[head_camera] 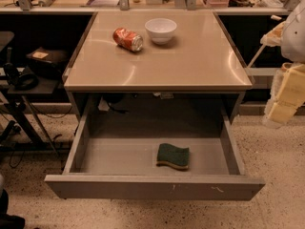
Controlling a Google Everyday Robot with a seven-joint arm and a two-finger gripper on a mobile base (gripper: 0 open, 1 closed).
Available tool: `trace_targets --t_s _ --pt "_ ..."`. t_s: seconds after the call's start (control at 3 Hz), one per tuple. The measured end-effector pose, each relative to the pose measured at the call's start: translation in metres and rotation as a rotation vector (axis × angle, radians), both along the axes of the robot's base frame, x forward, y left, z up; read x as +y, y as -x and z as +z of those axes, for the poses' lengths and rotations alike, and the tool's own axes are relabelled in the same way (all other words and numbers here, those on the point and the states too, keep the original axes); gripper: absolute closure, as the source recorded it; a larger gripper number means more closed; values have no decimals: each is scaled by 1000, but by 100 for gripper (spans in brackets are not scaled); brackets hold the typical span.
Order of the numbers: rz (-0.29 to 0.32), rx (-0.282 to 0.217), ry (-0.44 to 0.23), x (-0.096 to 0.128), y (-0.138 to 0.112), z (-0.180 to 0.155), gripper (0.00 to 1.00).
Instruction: Pick sponge from top drawer and place on counter
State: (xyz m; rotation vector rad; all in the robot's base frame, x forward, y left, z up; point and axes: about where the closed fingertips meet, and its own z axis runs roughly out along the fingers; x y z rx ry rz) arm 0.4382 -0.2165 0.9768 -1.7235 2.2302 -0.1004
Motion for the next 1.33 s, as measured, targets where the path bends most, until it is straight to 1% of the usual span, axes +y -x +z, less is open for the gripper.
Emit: trace_targets --t_s 0.33,0.67,1.0,1.33 --pt "0 0 0 0 0 0 0" --pt "9 14 -27 5 0 -11 0" --pt "71 46 -133 27 11 -56 0" --pt "86 88 -312 59 34 -122 0"
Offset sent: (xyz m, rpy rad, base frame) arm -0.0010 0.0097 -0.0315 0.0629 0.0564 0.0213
